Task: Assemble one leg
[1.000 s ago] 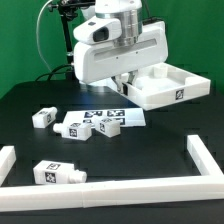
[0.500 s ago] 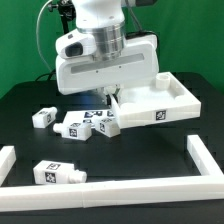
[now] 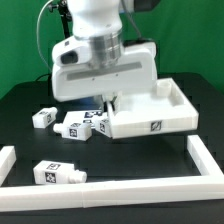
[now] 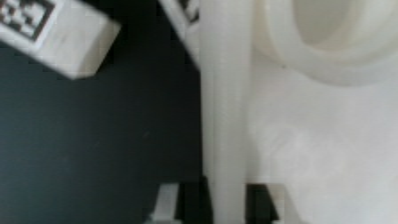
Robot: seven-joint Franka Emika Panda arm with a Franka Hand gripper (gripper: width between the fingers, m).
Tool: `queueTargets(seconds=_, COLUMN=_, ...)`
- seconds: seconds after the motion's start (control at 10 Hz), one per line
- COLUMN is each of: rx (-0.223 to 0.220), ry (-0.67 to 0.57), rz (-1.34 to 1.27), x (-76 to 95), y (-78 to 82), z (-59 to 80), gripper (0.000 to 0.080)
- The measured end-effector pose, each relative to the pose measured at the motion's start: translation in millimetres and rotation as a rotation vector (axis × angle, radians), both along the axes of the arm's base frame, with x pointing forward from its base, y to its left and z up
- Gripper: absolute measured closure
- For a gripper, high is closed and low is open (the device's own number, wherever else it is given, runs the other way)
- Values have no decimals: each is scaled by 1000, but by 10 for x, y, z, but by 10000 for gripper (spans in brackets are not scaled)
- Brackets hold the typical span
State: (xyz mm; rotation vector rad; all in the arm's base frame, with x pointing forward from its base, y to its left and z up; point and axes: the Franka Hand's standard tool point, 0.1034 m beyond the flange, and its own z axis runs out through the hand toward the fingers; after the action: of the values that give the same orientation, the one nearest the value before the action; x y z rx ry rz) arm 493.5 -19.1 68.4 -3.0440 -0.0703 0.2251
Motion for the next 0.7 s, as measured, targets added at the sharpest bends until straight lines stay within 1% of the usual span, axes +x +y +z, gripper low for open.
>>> queueTargets(seconds=0.1, rx=15, ry=-16, rz=7, x=170, y=-51, z=-53, gripper=751)
queueTargets(seconds=0.2, rx=34, ry=-29, rz=41, x=262, y=-132, z=-134, gripper=751)
queueTargets(seconds=0.6, rx=33, ry=-20, rz=31, x=232, y=-115, z=-170, gripper=751)
queueTargets(seconds=0.7, rx=33, ry=-15, rz=26, x=235, y=-118, z=-201, gripper=751)
